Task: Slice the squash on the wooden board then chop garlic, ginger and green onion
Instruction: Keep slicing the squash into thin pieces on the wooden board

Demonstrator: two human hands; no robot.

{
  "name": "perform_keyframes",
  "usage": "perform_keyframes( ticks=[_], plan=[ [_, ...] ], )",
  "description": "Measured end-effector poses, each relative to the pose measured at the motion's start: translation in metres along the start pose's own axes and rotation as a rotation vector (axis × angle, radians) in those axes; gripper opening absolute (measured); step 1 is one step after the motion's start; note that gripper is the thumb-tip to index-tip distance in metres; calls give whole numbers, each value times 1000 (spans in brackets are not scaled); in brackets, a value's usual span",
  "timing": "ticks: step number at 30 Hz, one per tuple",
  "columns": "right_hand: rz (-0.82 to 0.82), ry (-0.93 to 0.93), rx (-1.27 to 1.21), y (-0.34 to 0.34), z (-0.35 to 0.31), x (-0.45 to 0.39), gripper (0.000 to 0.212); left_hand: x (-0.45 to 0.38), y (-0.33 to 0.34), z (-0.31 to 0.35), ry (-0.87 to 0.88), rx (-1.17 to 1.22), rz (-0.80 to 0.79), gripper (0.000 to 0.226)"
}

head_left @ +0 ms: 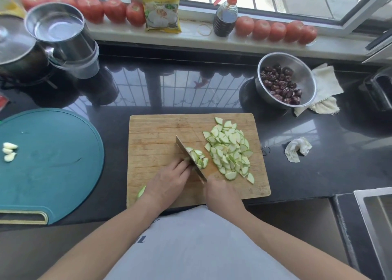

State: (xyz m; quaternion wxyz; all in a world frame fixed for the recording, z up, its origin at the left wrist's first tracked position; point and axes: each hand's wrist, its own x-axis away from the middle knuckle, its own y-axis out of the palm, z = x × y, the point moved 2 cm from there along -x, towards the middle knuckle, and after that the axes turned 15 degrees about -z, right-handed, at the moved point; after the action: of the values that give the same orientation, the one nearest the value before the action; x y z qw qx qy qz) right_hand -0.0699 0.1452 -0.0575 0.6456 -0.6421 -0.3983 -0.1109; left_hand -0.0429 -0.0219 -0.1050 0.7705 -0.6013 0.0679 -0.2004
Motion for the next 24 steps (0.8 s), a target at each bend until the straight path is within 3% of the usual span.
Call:
perform_keyframes(
  ticks=[6, 16, 24],
  plan=[
    [63, -18, -97, -2, 2, 1, 17, 3, 0, -1, 4, 17, 1, 37],
    [42, -34, -25, 0, 11, 16, 14, 1, 2, 0, -3, 5, 22, 40],
    [67, -6, -89, -4, -5, -17, 16, 1, -1, 0, -18, 17, -20, 36]
  ],
)
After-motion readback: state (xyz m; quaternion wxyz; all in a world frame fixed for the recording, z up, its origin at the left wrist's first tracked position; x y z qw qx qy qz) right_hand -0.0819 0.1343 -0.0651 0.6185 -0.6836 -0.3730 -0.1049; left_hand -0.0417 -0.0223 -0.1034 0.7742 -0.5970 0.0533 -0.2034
